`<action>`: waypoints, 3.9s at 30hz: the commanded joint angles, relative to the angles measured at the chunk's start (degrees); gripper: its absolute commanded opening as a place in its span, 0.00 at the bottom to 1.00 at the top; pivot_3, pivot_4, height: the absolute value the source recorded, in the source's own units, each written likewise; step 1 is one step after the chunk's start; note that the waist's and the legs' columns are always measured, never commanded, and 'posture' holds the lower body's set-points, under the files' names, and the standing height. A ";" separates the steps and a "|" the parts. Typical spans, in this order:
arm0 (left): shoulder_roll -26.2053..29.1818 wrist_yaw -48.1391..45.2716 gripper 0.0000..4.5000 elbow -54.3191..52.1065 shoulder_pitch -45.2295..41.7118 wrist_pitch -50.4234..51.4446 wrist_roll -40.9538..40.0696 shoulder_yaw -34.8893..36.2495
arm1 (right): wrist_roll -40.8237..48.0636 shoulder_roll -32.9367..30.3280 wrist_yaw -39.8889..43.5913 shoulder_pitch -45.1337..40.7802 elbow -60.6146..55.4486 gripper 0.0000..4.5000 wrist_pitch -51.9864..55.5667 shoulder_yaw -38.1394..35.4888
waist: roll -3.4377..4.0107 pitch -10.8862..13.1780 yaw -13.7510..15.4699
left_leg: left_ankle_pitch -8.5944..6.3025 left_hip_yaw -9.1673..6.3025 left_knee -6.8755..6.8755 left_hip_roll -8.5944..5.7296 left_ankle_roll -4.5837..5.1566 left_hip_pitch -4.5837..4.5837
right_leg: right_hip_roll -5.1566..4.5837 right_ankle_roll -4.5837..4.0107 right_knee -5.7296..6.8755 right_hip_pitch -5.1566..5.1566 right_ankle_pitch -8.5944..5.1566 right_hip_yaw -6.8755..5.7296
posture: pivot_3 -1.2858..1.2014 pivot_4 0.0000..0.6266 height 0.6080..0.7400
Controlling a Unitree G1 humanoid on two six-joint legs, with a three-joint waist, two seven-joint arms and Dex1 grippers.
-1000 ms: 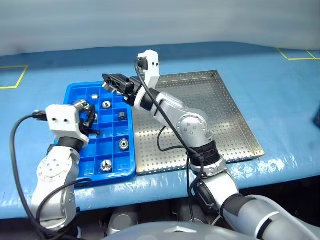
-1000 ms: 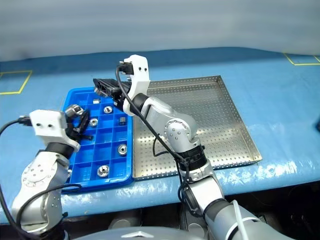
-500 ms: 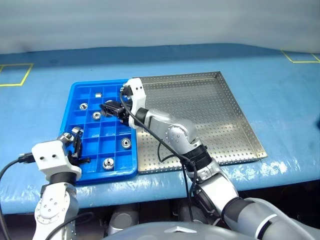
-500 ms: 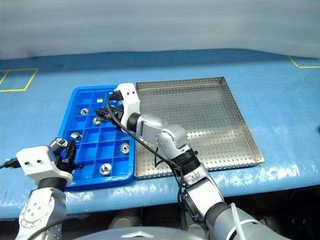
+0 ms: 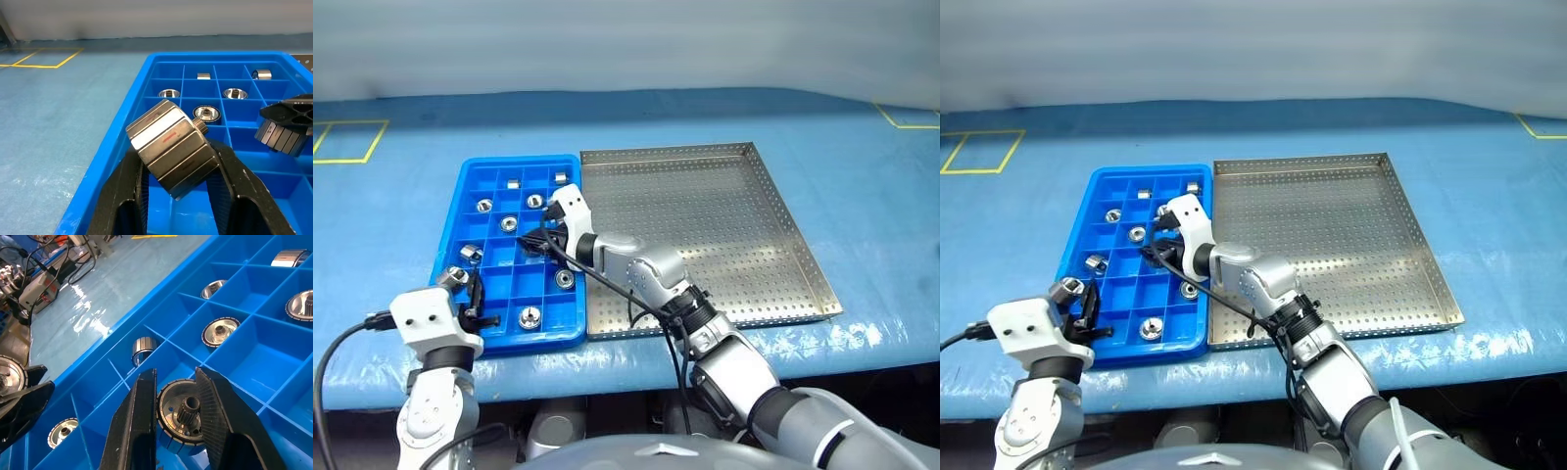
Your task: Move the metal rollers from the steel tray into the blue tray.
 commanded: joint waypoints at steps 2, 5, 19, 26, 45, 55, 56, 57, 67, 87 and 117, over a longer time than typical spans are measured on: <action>0.58 -0.15 0.30 0.11 -0.93 -1.75 0.08 -1.09 | -1.50 7.31 0.41 -1.15 4.28 0.18 -1.75 -1.72 | 0.01 -0.02 -0.03 | 0.00 0.01 0.00 0.00 0.00 0.17 | 0.00 -0.01 0.01 0.19 -0.02 0.01 | 0.67 0.24 1.00; 0.78 -0.09 0.30 0.36 -1.26 -1.72 -0.13 -1.40 | -1.61 7.82 0.61 -1.71 5.57 0.18 -2.22 -2.29 | 0.04 -0.02 0.02 | -0.01 0.01 -0.04 0.00 0.01 0.63 | 0.00 -0.03 0.01 0.64 -0.08 0.00 | 0.66 0.24 1.00; 0.69 0.44 0.30 -0.44 -0.26 -2.61 -0.38 -1.73 | 1.29 10.60 1.91 -4.82 0.95 0.18 -1.36 -4.14 | 0.10 -0.04 -0.04 | 0.00 -0.03 -0.12 0.00 0.02 0.68 | 0.01 -0.04 0.03 0.66 -0.09 0.00 | 0.68 0.24 1.00; -0.23 1.25 0.30 -1.49 2.10 -3.71 -0.39 -1.71 | 5.94 10.59 0.92 -5.82 -8.02 0.18 1.87 -6.12 | 0.05 0.00 0.30 | 0.00 -0.04 -0.17 0.01 0.01 0.25 | 0.00 -0.03 0.00 0.22 -0.07 0.00 | 0.69 0.24 1.00; -1.72 3.29 0.30 -5.15 8.09 -5.67 -0.19 -1.69 | 1.59 11.04 3.09 -8.19 3.43 0.18 -4.27 -3.39 | -0.47 -5.44 6.80 | 0.02 0.03 -0.39 -0.01 -0.11 0.40 | 0.01 -0.02 -0.05 0.26 -0.12 -0.01 | 0.73 0.00 1.00; -0.70 3.66 0.30 -4.55 6.08 -4.98 -0.30 -2.29 | -0.13 9.60 2.55 -8.59 6.03 0.18 -5.83 -4.71 | -0.44 -6.13 9.06 | 0.03 0.01 -0.30 -0.01 -0.10 0.60 | 0.03 -0.02 -0.04 0.51 -0.10 -0.03 | 0.72 0.00 1.00; -0.62 3.66 0.30 -4.61 5.87 -4.85 -0.38 -2.28 | -0.51 9.42 2.54 -8.73 6.61 0.18 -6.20 -4.87 | -0.42 -6.16 9.23 | 0.03 0.01 -0.30 -0.01 -0.10 0.60 | 0.03 -0.02 -0.04 0.51 -0.10 -0.03 | 0.72 0.00 1.00; -0.57 3.64 0.30 -4.65 5.68 -4.75 -0.47 -2.28 | -0.92 9.24 2.52 -8.83 7.20 0.18 -6.50 -5.03 | -0.41 -6.17 9.40 | 0.03 0.01 -0.30 -0.01 -0.10 0.60 | 0.04 -0.02 -0.04 0.52 -0.10 -0.03 | 0.72 0.00 1.00; -0.12 3.24 0.30 -4.09 4.62 -4.55 -0.67 -2.61 | -5.69 6.70 2.75 -7.57 9.80 0.18 -8.45 -4.83 | -0.37 -6.25 9.73 | 0.03 0.01 -0.30 -0.01 -0.10 0.63 | 0.04 -0.02 -0.04 0.56 -0.10 -0.03 | 0.72 0.00 1.00; 2.96 0.47 0.30 -1.79 -0.82 -0.38 -1.46 -2.88 | -15.14 3.56 1.87 -3.13 11.12 0.53 -8.78 -4.32 | -0.26 -6.41 8.73 | 0.03 0.01 -0.29 -0.01 -0.11 0.76 | 0.05 -0.03 -0.03 0.68 -0.10 -0.03 | 0.69 0.00 1.00; 2.03 4.53 0.63 7.13 -13.53 22.00 -3.21 1.20 | -9.22 1.55 -2.20 6.49 -20.96 0.97 4.70 -7.33 | -0.17 -6.93 0.12 | 0.10 -0.13 -0.28 -0.02 -0.20 1.15 | 0.09 -0.05 0.08 1.05 -0.04 0.02 | 0.63 0.00 1.00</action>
